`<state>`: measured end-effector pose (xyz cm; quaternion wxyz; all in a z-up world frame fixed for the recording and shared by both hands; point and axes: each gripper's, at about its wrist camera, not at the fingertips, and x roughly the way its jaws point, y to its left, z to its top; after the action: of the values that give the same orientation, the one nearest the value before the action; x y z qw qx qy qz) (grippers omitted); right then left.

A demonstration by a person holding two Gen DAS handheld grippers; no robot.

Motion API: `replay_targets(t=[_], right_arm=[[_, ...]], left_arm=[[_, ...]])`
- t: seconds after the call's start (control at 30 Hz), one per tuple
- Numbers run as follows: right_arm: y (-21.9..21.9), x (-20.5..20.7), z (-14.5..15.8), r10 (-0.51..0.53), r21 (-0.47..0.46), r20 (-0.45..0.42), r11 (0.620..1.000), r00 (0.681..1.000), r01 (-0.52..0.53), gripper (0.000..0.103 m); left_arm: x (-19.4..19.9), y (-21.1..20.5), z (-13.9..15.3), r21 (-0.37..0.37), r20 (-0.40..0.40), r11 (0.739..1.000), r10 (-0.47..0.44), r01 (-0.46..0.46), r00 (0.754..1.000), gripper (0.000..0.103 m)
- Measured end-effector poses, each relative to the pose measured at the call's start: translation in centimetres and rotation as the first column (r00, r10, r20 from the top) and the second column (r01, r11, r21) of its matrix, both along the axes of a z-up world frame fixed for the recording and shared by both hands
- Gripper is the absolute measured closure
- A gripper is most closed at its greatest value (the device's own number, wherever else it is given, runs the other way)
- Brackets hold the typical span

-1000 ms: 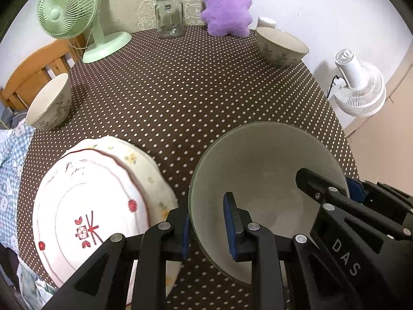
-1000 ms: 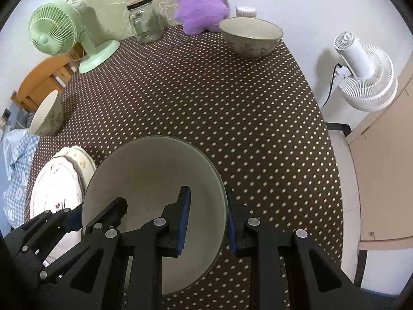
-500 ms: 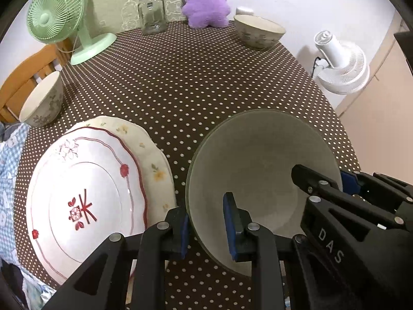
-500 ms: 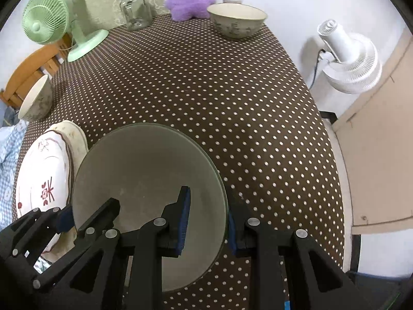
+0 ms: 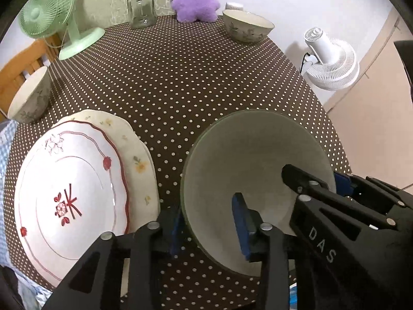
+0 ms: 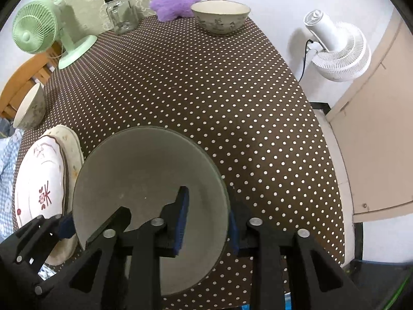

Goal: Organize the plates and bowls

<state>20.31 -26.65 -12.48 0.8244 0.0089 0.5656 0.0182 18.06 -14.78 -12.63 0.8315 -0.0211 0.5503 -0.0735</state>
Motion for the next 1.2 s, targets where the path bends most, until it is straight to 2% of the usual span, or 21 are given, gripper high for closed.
replay_targets(t=[0.03, 0.07, 0.1, 0.13, 0.17, 0.43, 0.63, 0.87, 1.2], right_arm=[[0.0, 0.0, 0.0, 0.000, 0.016, -0.007, 1.000, 1.000, 0.000, 0.055], [0.0, -0.1, 0.0, -0.003, 0.020, -0.007, 1.000, 1.000, 0.003, 0.049], [0.0, -0.1, 0.0, -0.007, 0.022, -0.002, 1.000, 1.000, 0.007, 0.037], [-0.1, -0.3, 0.3, -0.016, 0.021, 0.014, 1.000, 1.000, 0.016, 0.031], [-0.1, -0.4, 0.5, -0.024, 0.021, 0.023, 1.000, 0.999, 0.023, 0.030], [0.0, -0.5, 3.2, -0.028, 0.037, 0.065, 0.999, 0.997, 0.026, 0.028], [-0.1, -0.7, 6.7, -0.080, 0.013, 0.137, 0.997, 0.987, 0.079, 0.028], [-0.8, -0.3, 10.2, -0.103, 0.048, 0.222, 0.994, 0.970, 0.094, 0.028], [-2.7, 3.7, 12.7, -0.050, 0.046, 0.251, 0.998, 0.967, 0.039, 0.028]], left_arm=[[0.1, 0.0, 0.0, 0.000, -0.005, 1.000, -0.006, 0.006, 1.000, 0.062], [0.1, 0.0, 0.1, -0.001, -0.009, 1.000, -0.010, 0.010, 1.000, 0.054], [0.2, -0.1, 0.2, 0.004, -0.011, 1.000, -0.017, 0.017, 1.000, 0.048], [0.2, -0.2, 0.4, 0.009, -0.001, 1.000, -0.024, 0.024, 1.000, 0.040], [0.1, -0.2, 0.7, 0.017, 0.013, 0.999, -0.031, 0.030, 0.999, 0.038], [0.5, 0.3, 3.1, 0.019, 0.052, 0.999, -0.047, 0.046, 0.998, 0.022], [0.5, 0.4, 6.2, 0.011, 0.123, 0.998, -0.063, 0.062, 0.990, 0.021], [0.8, -0.4, 9.5, 0.008, 0.191, 0.998, -0.068, 0.067, 0.979, 0.019], [4.3, -2.4, 12.0, 0.027, 0.231, 1.000, -0.021, 0.015, 0.973, 0.017]])
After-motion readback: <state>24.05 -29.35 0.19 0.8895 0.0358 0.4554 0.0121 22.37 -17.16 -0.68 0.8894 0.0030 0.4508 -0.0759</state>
